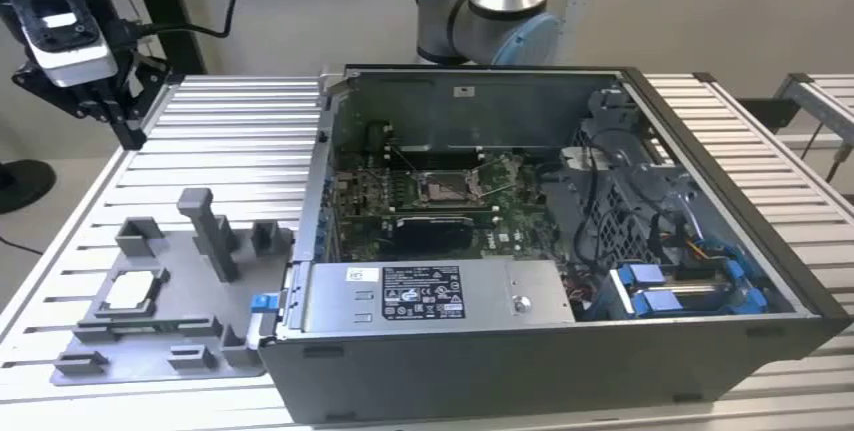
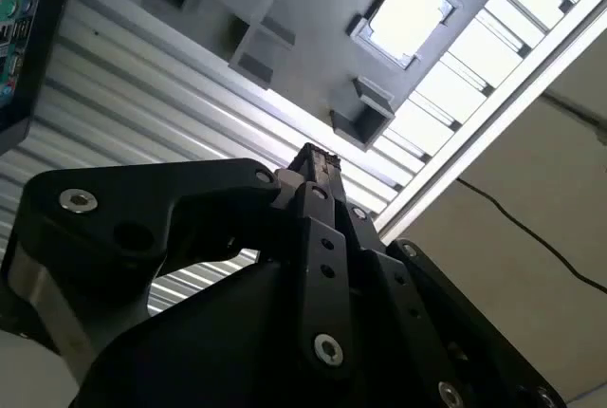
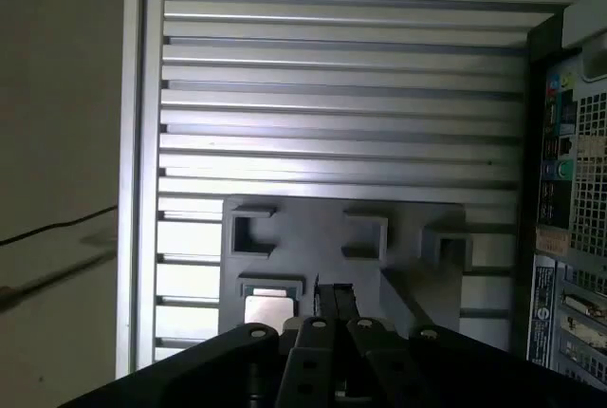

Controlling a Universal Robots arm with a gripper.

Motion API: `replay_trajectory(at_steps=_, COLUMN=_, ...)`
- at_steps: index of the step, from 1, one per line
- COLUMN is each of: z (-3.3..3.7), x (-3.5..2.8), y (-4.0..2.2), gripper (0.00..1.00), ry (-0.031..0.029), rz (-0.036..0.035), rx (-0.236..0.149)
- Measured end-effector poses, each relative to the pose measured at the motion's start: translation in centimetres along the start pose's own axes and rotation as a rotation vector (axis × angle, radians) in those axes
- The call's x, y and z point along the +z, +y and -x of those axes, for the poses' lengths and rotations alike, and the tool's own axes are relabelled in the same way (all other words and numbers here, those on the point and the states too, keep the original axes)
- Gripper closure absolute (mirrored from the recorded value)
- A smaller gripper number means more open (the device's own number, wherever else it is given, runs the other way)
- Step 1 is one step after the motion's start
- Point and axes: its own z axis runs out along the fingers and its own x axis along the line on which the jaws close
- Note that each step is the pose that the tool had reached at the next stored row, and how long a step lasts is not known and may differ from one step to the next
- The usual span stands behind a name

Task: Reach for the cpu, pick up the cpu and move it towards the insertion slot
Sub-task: 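Reach for the cpu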

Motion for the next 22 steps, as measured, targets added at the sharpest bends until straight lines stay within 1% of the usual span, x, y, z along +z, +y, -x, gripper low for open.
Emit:
replay_trajectory(at_steps=2, z=-0.21, x=-0.01, y=0.00, gripper=1.00, ry=0.0002, rz=-0.0001, rx=0.000)
replay_trajectory(at_steps=5, z=-1.08, x=0.01, y=-0.30, gripper=1.00, ry=-0.0008, rz=0.0003, rx=0.000)
replay_trajectory(at_steps=7, z=-1.44, x=0.02, y=-0.82, gripper=1.00, ry=-0.0012, rz=0.0008, rx=0.000)
replay_trajectory(at_steps=13, z=-2.15, x=0.18, y=-2.76, gripper=1.00, ry=-0.0011, rz=0.0025, rx=0.000)
replay_trajectory(at_steps=15, z=-2.45, x=0.27, y=-3.26, gripper=1.00, ry=-0.0011, rz=0.0027, rx=0.000)
replay_trajectory(at_steps=17, z=-2.83, x=0.35, y=-3.41, gripper=1.00, ry=-0.0012, rz=0.0027, rx=0.000)
replay_trajectory(at_steps=22, z=-2.88, x=0.41, y=-3.43, gripper=1.00, ry=-0.0012, rz=0.0027, rx=0.000)
